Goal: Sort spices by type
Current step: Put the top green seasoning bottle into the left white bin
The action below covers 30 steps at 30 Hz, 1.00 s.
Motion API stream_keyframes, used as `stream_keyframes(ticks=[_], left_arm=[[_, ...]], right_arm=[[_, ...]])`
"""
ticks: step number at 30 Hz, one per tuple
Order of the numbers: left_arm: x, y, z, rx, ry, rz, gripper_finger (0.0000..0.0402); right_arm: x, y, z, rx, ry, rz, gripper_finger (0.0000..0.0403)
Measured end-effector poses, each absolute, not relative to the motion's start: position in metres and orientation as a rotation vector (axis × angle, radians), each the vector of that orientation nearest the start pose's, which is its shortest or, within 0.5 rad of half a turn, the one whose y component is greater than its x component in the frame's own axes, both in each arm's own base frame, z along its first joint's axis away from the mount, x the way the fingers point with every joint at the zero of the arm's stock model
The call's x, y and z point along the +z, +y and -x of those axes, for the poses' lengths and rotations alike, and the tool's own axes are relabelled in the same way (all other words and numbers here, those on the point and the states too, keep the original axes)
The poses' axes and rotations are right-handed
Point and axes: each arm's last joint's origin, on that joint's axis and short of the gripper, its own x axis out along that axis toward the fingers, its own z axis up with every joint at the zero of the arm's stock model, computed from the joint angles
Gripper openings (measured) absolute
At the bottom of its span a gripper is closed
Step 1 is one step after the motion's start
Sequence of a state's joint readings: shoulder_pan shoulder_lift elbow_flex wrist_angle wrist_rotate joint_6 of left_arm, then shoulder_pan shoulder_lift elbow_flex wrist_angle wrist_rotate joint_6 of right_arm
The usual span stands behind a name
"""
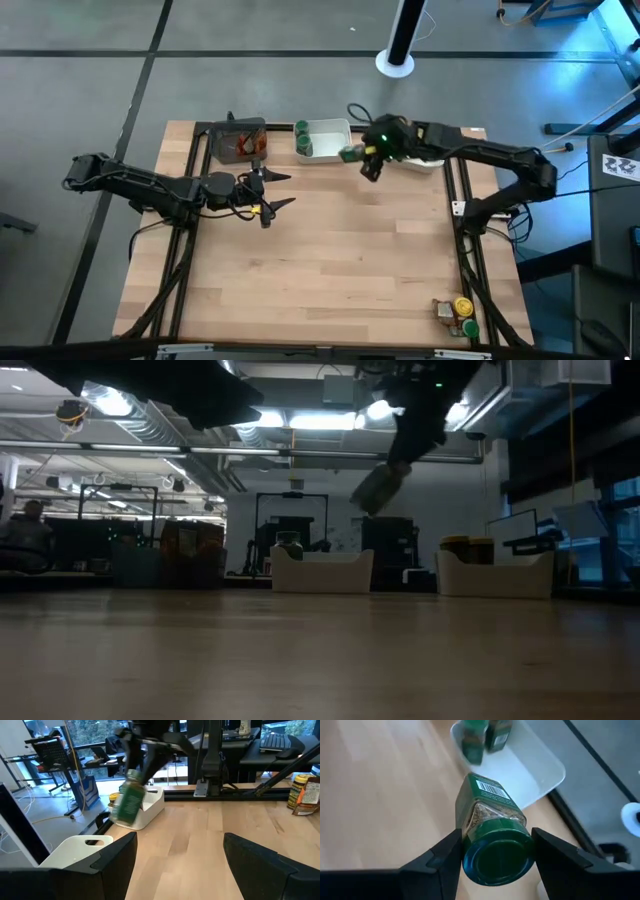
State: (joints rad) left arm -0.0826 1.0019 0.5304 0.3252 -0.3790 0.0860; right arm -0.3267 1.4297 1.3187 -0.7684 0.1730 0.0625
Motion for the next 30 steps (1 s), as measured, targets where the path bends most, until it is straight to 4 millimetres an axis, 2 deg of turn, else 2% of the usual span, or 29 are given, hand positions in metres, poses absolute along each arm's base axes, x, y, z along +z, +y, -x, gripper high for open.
stream_keyframes(ticks=[5, 17, 23, 30], left_arm=[[0.254, -0.007, -0.217, 0.29, 0.156, -0.119, 0.0281], [0.254, -0.007, -0.217, 0.289, 0.157, -0.125, 0.0281], [0.254, -0.007, -0.217, 0.288, 0.161, -0.139, 0.0281], [0.254, -0.007, -0.217, 0.287, 0.161, -0.147, 0.0281]], right_arm=[[0.334, -0.124, -0.299, -0.517, 0.876, -0.106, 0.0211], [0.335, -0.187, -0.342, -0.58, 0.932, -0.098, 0.0211], [0.314, -0.223, -0.35, -0.612, 0.981, -0.156, 0.0211], [0.285, -0.24, -0.349, -0.561, 1.077, -0.247, 0.0211]])
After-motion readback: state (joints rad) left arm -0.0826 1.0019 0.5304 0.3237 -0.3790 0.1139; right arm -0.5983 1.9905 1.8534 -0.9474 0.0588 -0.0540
